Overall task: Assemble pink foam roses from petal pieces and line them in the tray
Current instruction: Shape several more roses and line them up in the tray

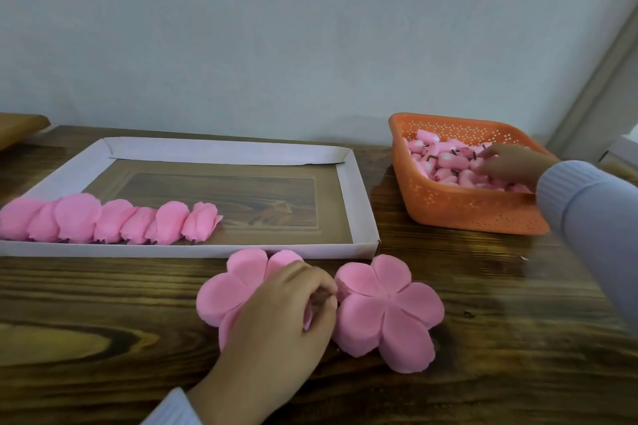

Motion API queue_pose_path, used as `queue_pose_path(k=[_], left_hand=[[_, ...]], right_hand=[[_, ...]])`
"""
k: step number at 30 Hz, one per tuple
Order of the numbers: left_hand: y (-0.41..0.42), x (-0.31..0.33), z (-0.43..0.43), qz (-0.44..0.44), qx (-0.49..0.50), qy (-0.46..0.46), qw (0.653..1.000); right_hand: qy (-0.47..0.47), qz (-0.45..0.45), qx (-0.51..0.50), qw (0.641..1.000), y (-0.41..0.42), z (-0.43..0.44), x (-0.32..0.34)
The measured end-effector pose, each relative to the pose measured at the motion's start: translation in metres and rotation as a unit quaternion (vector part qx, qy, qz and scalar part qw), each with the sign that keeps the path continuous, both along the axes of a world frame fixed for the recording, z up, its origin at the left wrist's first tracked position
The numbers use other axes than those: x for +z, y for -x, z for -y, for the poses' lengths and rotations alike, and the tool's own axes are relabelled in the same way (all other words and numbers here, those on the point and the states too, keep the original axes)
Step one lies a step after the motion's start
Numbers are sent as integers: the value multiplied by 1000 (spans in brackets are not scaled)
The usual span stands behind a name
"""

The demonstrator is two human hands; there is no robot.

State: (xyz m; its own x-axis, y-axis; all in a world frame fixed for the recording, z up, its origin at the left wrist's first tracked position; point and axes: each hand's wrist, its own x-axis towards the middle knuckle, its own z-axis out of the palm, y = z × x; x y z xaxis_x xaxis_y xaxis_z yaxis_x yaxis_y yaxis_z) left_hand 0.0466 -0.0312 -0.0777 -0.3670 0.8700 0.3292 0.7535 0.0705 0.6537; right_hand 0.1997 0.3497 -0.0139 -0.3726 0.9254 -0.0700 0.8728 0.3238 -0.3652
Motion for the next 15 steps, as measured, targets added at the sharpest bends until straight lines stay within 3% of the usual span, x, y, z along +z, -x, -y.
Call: queue_pose_path(k=[3,6,9,11,15], left_hand=[[0,-1,0,0,1,4,1000],[1,-3,0,-2,-3,6,1000],[1,-4,-1,-5,-2,14,1000],[1,-5,0,-21,4,11,1000],[0,-7,0,-50,12,24,998]], right_hand=[[-6,-110,-43,993,-3,-3,-3],[-117,-215,-114,963,-5,0,0],[-181,-334,-141,914,-7,11,9],[-165,-439,-105,877,-5,26,22],[-79,-634,-55,768,5,78,48]])
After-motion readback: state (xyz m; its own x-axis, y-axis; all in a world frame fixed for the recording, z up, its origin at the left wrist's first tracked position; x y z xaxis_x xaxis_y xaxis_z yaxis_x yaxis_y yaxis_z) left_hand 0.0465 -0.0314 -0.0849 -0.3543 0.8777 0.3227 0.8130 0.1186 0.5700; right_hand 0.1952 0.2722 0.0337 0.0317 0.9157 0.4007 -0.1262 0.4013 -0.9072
